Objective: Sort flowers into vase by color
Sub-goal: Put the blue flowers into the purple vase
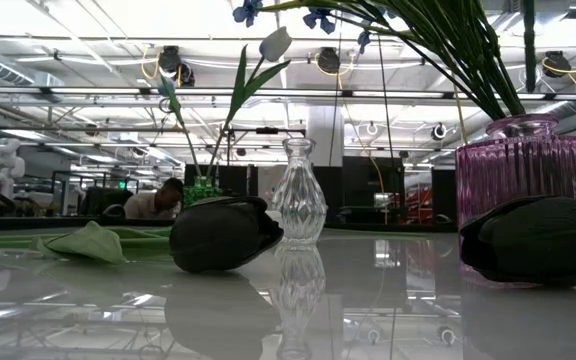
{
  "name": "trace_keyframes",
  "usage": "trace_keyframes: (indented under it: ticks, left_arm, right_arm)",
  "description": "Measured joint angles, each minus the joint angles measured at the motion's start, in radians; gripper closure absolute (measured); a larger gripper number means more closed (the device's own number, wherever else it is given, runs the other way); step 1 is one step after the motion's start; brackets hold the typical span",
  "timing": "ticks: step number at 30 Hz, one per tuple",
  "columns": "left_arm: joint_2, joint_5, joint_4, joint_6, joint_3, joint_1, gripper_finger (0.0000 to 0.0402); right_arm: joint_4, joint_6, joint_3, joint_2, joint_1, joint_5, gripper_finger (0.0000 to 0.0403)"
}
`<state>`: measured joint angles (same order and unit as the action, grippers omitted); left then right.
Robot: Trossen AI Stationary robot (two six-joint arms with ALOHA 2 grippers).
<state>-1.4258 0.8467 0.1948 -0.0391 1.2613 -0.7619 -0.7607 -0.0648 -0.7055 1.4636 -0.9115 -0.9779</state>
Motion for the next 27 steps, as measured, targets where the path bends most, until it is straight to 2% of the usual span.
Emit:
trace_keyframes:
  ticks: [12, 20, 27]
  left_arm:
    - [0.0, 0.0, 0.001, -0.006, 0.0, 0.01, 0.0223]
    - [0.0, 0.0, 0.002, -0.006, 0.0, 0.01, 0.0223]
    - [0.0, 0.0, 0.002, -0.006, 0.0, 0.01, 0.0223]
  right_arm:
    - [0.03, -0.019, 0.0, 0.042, 0.0, -0.069, 0.0401]
    - [-0.055, 0.086, 0.0, 0.03, -0.02, -0.071, 0.0401]
    - [0.033, 0.072, 0.0, 0.03, -0.02, -0.071, 0.0401]
